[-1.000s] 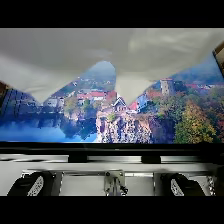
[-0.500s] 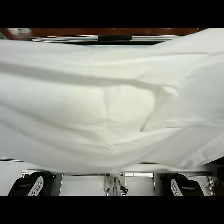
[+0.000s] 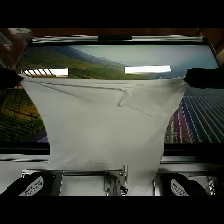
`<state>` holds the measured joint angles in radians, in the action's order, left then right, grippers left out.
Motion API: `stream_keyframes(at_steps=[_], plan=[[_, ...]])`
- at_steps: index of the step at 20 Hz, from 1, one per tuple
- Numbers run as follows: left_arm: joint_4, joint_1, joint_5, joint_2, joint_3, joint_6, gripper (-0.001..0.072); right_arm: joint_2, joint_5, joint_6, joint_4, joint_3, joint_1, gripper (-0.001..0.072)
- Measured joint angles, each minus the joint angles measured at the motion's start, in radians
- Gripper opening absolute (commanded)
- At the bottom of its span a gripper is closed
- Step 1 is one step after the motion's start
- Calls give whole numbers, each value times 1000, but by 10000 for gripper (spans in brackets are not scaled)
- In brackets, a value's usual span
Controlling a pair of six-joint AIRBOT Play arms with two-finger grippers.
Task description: Fold the shirts.
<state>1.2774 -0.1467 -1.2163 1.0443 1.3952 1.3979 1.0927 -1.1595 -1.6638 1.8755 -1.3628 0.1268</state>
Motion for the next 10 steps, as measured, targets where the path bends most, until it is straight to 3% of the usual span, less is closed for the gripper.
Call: stream_keyframes(at_steps=[4,10], plan=[[-52,12,119,278,21,-2,34,234,325,3,134,53,-34,57],[-97,40,393,537,115,-2,33,449,819,3,137,70,-104,57]])
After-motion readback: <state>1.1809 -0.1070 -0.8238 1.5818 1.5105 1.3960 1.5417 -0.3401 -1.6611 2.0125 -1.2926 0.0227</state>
